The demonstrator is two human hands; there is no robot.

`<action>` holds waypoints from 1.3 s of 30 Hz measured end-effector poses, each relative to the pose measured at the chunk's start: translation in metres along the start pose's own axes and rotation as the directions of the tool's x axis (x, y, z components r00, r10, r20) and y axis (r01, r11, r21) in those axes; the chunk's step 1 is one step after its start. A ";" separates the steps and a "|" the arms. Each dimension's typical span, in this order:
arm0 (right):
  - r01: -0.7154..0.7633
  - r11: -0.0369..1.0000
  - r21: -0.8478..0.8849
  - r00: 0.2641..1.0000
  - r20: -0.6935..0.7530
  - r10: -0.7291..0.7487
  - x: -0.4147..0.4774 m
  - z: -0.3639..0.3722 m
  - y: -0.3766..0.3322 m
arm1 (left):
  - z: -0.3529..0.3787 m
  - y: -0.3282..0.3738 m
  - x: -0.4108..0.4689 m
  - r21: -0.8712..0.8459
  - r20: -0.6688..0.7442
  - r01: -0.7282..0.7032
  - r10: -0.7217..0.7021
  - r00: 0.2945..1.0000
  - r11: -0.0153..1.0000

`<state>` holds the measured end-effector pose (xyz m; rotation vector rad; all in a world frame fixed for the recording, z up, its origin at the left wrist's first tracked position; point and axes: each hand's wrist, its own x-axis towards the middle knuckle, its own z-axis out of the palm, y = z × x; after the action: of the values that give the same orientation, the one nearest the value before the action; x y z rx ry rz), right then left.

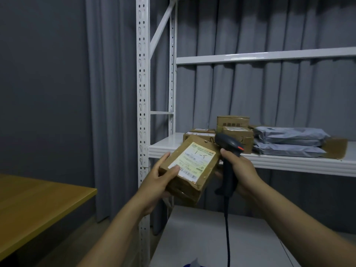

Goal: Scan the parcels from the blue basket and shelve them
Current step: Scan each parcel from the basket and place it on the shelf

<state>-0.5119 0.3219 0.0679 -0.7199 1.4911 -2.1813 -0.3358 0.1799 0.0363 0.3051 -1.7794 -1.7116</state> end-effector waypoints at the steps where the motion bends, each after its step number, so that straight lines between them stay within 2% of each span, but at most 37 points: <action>1: 0.015 1.000 -0.004 1.000 0.004 -0.015 0.003 0.001 -0.003 | 0.001 0.004 0.004 -0.017 -0.043 -0.009 0.008 0.999 1.000; 4: 0.084 0.993 -0.078 0.996 0.008 -0.083 0.015 0.001 -0.017 | 0.004 0.019 0.027 -0.118 -0.196 -0.005 -0.018 0.980 0.993; 8: 0.155 0.973 -0.168 0.987 -0.003 -0.158 0.036 -0.005 -0.039 | 0.017 0.043 0.075 -0.182 -0.332 -0.059 -0.005 0.943 0.982; 14: 0.242 0.918 -0.315 0.957 -0.079 -0.279 0.084 -0.025 -0.072 | 0.046 0.055 0.181 -0.174 -0.421 -0.073 -0.007 0.907 0.982; 17: 0.241 0.888 -0.391 0.948 -0.101 -0.302 0.115 -0.039 -0.083 | 0.062 0.052 0.238 -0.101 -0.451 -0.085 0.031 0.892 0.991; 21: 0.188 0.896 -0.403 0.966 -0.091 -0.243 0.145 -0.055 -0.082 | 0.076 0.042 0.306 -0.005 -0.451 -0.055 0.047 0.891 0.998; 23: 0.166 0.903 -0.397 0.972 -0.088 -0.217 0.155 -0.061 -0.078 | 0.078 0.036 0.333 0.144 -0.464 -0.015 0.081 0.882 0.989; 24: 0.164 0.905 -0.393 0.973 -0.086 -0.214 0.159 -0.063 -0.076 | 0.078 0.034 0.341 0.299 -0.470 0.027 0.122 0.874 0.954; 25: 0.165 0.907 -0.388 0.973 -0.087 -0.214 0.163 -0.065 -0.075 | 0.077 0.031 0.346 0.472 -0.473 0.087 0.169 0.865 0.877; 27: 0.166 0.910 -0.379 0.972 -0.093 -0.216 0.167 -0.067 -0.074 | 0.071 0.025 0.348 0.717 -0.443 0.145 0.285 0.850 0.682; 29: 0.173 0.918 -0.358 0.972 -0.088 -0.217 0.170 -0.069 -0.073 | 0.065 0.018 0.341 0.802 -0.353 0.057 0.394 0.849 0.595; 32: 0.168 0.912 -0.374 0.974 -0.078 -0.212 0.169 -0.070 -0.074 | 0.064 0.006 0.316 0.889 -0.163 -0.149 0.603 0.781 0.433; 33: 0.167 0.911 -0.378 0.974 -0.080 -0.211 0.169 -0.070 -0.074 | 0.066 0.003 0.306 0.909 -0.097 -0.189 0.631 0.770 0.370; 35: 0.162 0.912 -0.378 0.974 -0.088 -0.209 0.169 -0.069 -0.074 | 0.069 -0.003 0.298 0.926 -0.022 -0.192 0.555 0.832 0.325; 37: 0.156 0.913 -0.376 0.974 -0.097 -0.207 0.169 -0.067 -0.073 | 0.073 -0.004 0.303 0.933 -0.008 -0.153 0.444 0.896 0.326; 39: 0.155 0.912 -0.381 0.974 -0.094 -0.205 0.168 -0.066 -0.074 | 0.078 -0.002 0.314 0.931 -0.015 -0.135 0.403 0.915 0.340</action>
<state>-0.6875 0.2979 0.1487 -0.8791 2.0146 -2.1335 -0.6229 0.0623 0.1274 0.6048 -2.2569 -0.2217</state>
